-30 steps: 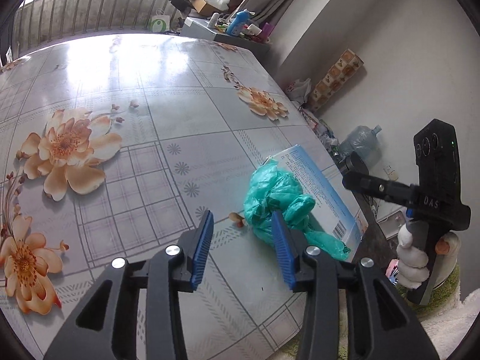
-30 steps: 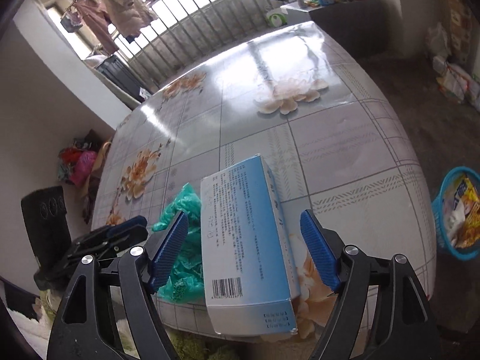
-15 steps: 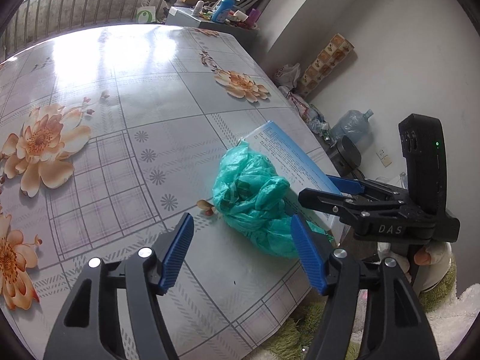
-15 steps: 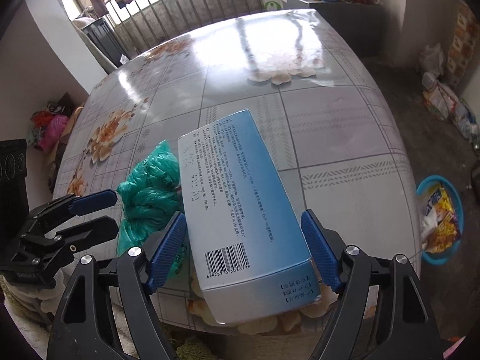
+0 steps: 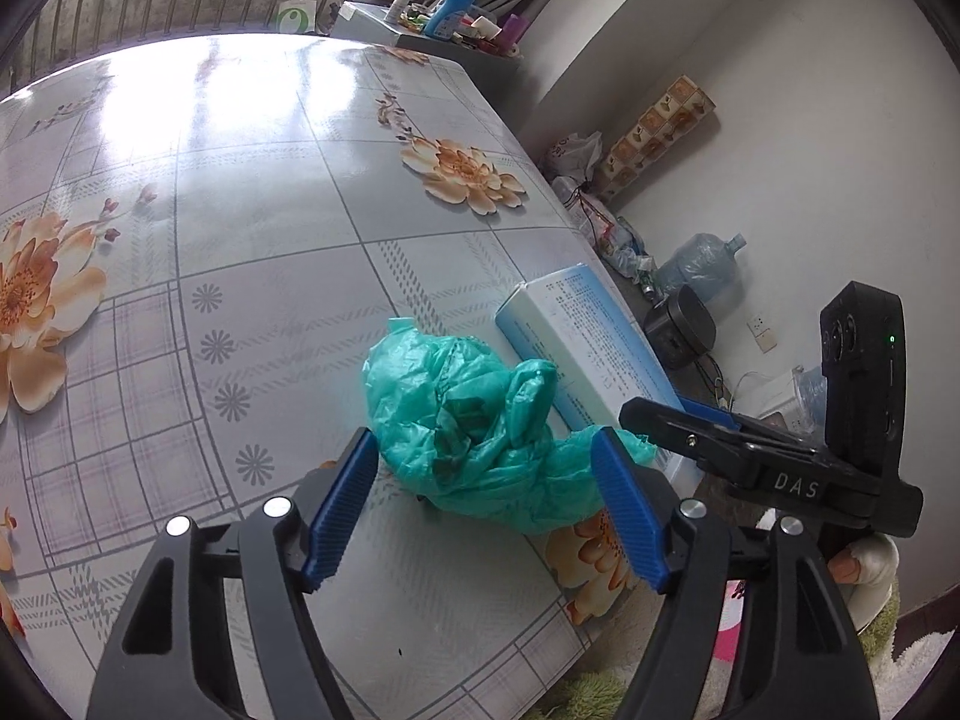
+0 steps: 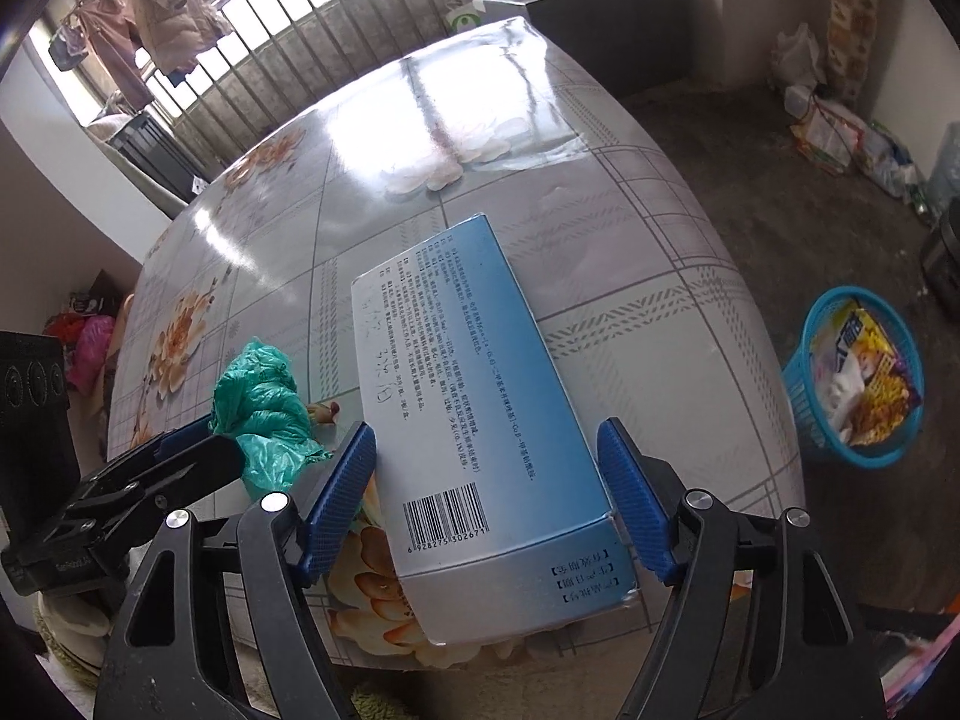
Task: Collect trash
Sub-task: 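Grasp the teal plastic bag with the left tool while the right tool holds the box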
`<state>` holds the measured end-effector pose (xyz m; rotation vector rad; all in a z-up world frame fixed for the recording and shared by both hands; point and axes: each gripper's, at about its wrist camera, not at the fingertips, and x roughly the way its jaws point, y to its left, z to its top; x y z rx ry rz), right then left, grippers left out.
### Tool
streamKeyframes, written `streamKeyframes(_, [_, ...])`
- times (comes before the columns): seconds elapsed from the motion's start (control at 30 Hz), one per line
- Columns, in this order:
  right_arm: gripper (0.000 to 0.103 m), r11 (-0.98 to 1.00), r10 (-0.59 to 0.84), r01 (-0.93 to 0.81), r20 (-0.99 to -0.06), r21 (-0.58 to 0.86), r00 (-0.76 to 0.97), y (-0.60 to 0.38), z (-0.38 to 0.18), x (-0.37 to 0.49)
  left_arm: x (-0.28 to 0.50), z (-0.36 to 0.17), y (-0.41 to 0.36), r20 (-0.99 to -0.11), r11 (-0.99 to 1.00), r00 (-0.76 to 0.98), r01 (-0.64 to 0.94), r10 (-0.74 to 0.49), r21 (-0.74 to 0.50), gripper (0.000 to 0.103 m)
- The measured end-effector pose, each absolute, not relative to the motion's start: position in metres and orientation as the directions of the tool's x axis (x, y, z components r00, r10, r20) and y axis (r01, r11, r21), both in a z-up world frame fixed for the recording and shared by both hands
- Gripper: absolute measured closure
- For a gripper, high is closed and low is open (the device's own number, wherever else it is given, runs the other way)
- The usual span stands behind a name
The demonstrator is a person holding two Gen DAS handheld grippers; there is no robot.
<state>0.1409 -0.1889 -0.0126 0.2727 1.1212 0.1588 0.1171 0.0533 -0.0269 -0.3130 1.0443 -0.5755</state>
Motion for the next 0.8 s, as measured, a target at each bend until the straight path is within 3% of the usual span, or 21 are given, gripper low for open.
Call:
streamKeyframes(0.37, [0.049, 0.946, 0.307, -0.036, -0.854, 0.323, 0.421, -0.197, -0.006, 0.118, 0.126, -0.019, 0.044, -0.711, 0.822, 0.416, 0.339, -0.567, -0.457, 0.033])
streamKeyframes(0.5, [0.049, 0.949, 0.281, 0.007, -0.854, 0.316, 0.437, -0.215, -0.005, 0.117, 0.126, -0.026, 0.034, -0.739, 0.836, 0.401, 0.349, -0.541, -0.423, 0.033])
streamKeyframes(0.63, [0.049, 0.949, 0.262, 0.043, -0.856, 0.312, 0.447, -0.227, -0.004, 0.116, 0.124, -0.032, 0.025, -0.776, 0.865, 0.408, 0.363, -0.481, -0.345, 0.047])
streamKeyframes(0.8, [0.045, 0.944, 0.281, 0.024, -0.841, 0.329, 0.462, -0.225, 0.004, 0.120, 0.113, -0.024, 0.033, -0.785, 0.879, 0.441, 0.396, -0.436, -0.266, 0.049])
